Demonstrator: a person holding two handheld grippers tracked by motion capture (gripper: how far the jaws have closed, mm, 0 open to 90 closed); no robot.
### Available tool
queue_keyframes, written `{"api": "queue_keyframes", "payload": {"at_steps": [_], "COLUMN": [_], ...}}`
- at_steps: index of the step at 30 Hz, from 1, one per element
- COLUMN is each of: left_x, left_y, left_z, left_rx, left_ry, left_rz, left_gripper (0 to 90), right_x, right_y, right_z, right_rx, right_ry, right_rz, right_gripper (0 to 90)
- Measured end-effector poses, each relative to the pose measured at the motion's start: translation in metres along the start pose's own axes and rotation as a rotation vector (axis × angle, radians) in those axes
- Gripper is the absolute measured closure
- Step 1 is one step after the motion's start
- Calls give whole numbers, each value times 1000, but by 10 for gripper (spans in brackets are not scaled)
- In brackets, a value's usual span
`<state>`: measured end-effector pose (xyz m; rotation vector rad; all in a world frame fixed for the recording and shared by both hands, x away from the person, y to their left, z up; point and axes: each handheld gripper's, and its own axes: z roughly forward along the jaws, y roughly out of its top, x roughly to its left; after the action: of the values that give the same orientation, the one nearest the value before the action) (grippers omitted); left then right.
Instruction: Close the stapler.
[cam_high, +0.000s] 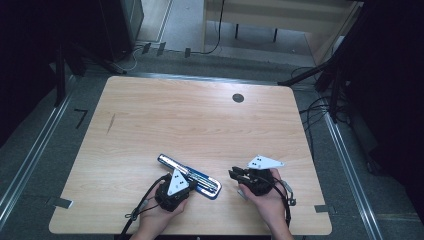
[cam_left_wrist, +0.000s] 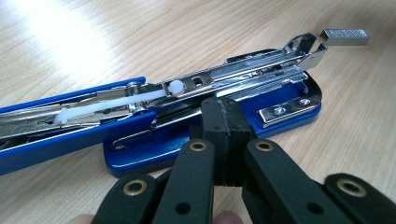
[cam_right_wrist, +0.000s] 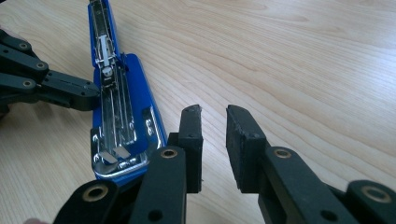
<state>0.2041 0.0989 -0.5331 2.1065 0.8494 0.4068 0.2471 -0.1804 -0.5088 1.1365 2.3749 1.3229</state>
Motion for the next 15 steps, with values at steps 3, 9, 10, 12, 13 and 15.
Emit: {"api": "queue_keyframes", "payload": {"at_steps": [3, 9, 10, 12, 13, 15], "left_x": [0, 0, 0, 0, 0, 0], "left_y": [0, 0, 0, 0, 0, 0], "left_z": [0, 0, 0, 0, 0, 0], "left_rx": [0, -1, -1, -1, -1, 0], "left_ry": [0, 0, -1, 0, 0, 0], "left_rz": [-1, -2, -1, -1, -1, 0], "left_gripper": [900, 900, 900, 900, 900, 900], "right_x": [-3, -5, -5, -5, -5, -5], "right_y": [-4, -16, -17, -22, -24, -27], "right_z": [-3, -12, -13, -18, -19, -22], "right_rx": [5, 28, 29, 33, 37, 42], "right_ry": [-3, -21, -24, -28, -28, -30], "right_rz": [5, 6, 5, 10, 7, 10], "right_gripper": [775, 772, 771, 770, 770, 769]}}
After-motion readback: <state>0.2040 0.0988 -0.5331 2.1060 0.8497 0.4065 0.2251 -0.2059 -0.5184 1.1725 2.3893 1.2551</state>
